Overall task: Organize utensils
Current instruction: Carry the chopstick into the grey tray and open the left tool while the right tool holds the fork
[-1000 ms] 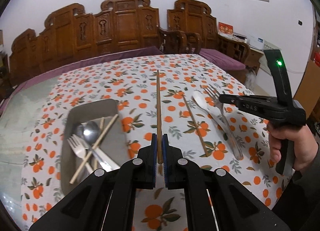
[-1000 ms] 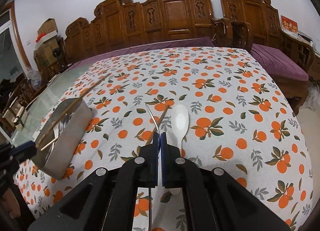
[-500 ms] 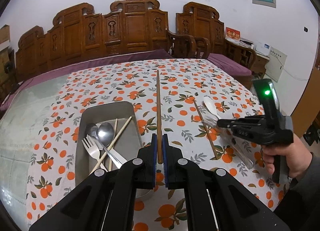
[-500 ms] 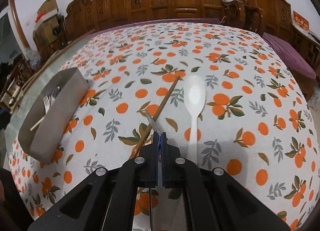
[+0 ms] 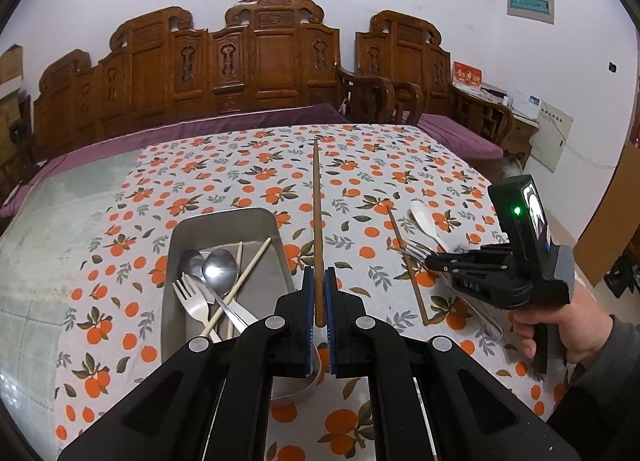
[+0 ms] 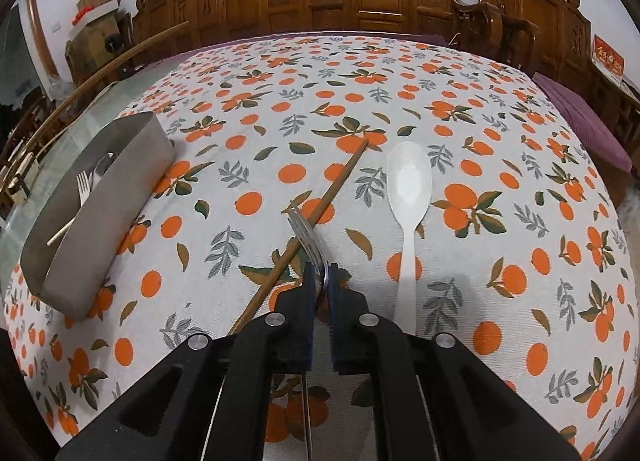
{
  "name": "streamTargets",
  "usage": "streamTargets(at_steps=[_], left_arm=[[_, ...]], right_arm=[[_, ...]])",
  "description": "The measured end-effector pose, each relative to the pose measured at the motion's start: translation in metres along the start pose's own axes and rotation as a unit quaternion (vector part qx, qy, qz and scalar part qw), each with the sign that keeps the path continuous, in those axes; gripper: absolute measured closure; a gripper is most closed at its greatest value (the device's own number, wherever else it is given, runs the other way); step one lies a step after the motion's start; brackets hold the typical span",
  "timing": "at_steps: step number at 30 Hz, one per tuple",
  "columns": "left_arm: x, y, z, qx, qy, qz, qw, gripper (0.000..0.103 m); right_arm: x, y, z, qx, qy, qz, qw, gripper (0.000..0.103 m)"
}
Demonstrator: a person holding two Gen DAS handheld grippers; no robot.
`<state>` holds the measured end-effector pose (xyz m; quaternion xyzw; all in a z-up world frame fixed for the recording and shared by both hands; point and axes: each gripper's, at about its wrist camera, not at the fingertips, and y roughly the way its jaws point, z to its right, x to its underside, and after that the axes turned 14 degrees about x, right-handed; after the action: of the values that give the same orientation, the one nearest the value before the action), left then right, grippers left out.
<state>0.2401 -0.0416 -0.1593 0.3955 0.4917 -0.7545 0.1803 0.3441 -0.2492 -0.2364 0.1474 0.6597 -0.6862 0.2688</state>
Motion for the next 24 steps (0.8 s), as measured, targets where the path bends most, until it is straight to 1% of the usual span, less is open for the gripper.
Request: streamTargets(at_steps=[6, 11, 15, 19, 21, 24], left_arm=[[0.0, -0.004, -0.006, -0.011, -0.003, 0.001, 0.9999, 0.099], [0.005, -0.008, -0.016, -0.031, -0.007, -0.008, 0.9995, 0.099], [0.015, -0.011, -0.027, -0.045, -0.021, -0.025, 0.9985, 0.099], [0.024, -0.011, -0.035, -0.05, -0.029, -0.047, 0.9972, 0.099], [0.028, -0.007, -0.039, -0.051, -0.03, -0.065, 0.9961, 0.099], [0.034, -0.007, -0.045, -0.057, -0.033, -0.078, 0.9947, 0.099]], right_arm=[[-0.001, -0.005, 0.002, 0.003, 0.001, 0.007, 1.0, 0.099], [-0.003, -0.017, 0.004, -0.009, 0.008, 0.021, 1.0, 0.099], [-0.004, -0.029, 0.003, -0.019, 0.01, 0.035, 0.999, 0.099], [-0.004, -0.037, 0.001, -0.023, 0.009, 0.043, 0.999, 0.099], [-0.004, -0.039, 0.001, -0.024, 0.009, 0.046, 0.999, 0.099], [-0.003, -0.041, 0.0, -0.024, 0.008, 0.047, 0.999, 0.099]])
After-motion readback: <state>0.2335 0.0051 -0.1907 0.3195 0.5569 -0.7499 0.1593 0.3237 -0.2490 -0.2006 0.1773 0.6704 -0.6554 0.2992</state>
